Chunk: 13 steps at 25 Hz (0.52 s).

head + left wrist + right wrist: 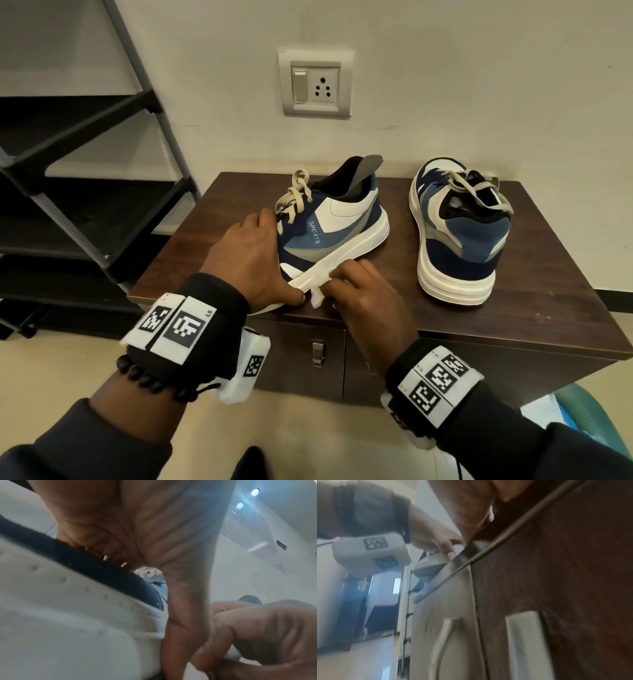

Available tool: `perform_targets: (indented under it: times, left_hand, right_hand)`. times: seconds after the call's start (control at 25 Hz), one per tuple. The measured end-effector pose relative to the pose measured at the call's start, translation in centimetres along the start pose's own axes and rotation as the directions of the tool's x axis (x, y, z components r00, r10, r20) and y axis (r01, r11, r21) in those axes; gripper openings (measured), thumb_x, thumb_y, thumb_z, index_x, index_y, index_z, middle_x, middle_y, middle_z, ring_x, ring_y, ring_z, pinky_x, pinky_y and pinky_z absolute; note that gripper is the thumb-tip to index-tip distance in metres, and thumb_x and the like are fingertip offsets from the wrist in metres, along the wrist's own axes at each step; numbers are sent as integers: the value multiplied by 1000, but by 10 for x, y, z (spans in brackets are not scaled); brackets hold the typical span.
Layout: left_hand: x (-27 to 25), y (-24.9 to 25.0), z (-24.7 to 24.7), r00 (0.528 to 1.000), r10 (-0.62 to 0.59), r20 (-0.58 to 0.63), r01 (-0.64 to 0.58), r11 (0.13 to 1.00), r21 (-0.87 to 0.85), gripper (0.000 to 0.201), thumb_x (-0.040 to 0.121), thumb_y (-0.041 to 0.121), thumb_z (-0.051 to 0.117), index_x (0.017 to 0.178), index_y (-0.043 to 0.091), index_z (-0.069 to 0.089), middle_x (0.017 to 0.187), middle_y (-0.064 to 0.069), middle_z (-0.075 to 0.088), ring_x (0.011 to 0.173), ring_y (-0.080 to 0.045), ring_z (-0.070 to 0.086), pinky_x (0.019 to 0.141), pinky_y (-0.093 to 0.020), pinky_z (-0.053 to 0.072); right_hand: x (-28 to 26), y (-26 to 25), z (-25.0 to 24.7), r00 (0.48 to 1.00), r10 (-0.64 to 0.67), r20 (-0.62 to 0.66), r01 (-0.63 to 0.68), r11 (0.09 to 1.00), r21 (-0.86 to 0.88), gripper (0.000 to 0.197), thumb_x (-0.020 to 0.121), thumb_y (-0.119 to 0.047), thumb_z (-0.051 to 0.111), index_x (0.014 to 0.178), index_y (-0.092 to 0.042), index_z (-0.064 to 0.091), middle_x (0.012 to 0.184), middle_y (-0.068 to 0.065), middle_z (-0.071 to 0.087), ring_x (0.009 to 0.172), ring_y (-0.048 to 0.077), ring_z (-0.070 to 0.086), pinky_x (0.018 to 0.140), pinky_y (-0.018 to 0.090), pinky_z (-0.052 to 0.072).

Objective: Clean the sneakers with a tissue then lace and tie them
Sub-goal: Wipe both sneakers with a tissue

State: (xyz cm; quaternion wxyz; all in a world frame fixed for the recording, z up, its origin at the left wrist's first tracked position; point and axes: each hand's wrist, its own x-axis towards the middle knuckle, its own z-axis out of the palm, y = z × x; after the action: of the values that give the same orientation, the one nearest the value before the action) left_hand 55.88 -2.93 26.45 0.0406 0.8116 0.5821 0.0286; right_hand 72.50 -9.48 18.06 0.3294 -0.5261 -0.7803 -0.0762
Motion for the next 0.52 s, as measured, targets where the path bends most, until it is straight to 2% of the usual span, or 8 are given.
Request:
perform_targets:
  times: [0.04,0.12,0.2,0.32,0.4,0.44,0.52]
  left_hand:
    - [1,-1,-1,1000,2,13,-2,1000,4,98,49,58,83,123,18,34,123,-5,51,107,-23,52,87,-34,46]
    - [0,-4,-3,999,16,34,-17,1000,26,101,49,57,84,126,18,32,125,-3,49,108,-22,51,87,-33,45]
    - [-3,-4,1,999,40,18,-41,998,43,103,48,54,86,128,19,32,127,-3,47,108,-21,49,87,-34,45]
    - [-7,-3,8,997,74,-18,-72,996,56,102,48,53,85,128,19,32,126,-2,45,108,-21,49,86,-32,44]
    - [-6,-4,8,997,73,-17,-72,996,51,102,48,55,84,127,19,31,127,-2,45,110,-22,48,89,-33,45]
    - [-6,-5,8,997,74,-23,-73,996,53,102,48,55,84,127,19,31,127,-2,44,110,-22,48,90,-34,45]
    - [-6,-5,7,997,71,-15,-70,996,59,101,49,55,83,127,19,31,129,-3,44,112,-23,48,91,-34,44]
  right_hand:
    - [3,3,-6,998,32,-56,-30,999,39,25,69,0,79,91,-8,70,92,8,61,84,23,59,59,34,54]
    - [21,-1,-22,966,75,-247,-47,992,120,17,79,-2,69,96,-5,70,98,12,62,90,25,59,69,32,54]
    - [41,-12,-29,946,26,-322,3,996,89,14,83,-7,65,97,-3,69,103,14,63,95,26,59,73,30,51]
    - [40,-23,-14,974,-102,-204,88,993,-79,14,85,-9,60,95,-4,69,101,12,64,93,27,57,68,33,52]
    - [23,-23,-6,983,-127,-134,112,988,-109,19,86,-11,53,97,-5,68,100,11,63,92,26,55,65,30,52]
    - [16,-20,-4,985,-132,-114,120,987,-102,20,85,-11,54,98,-6,68,101,10,63,92,24,53,65,29,52]
    - [6,-15,0,992,-112,-58,106,990,-96,16,80,-8,67,96,-8,68,97,8,61,89,23,53,60,29,52]
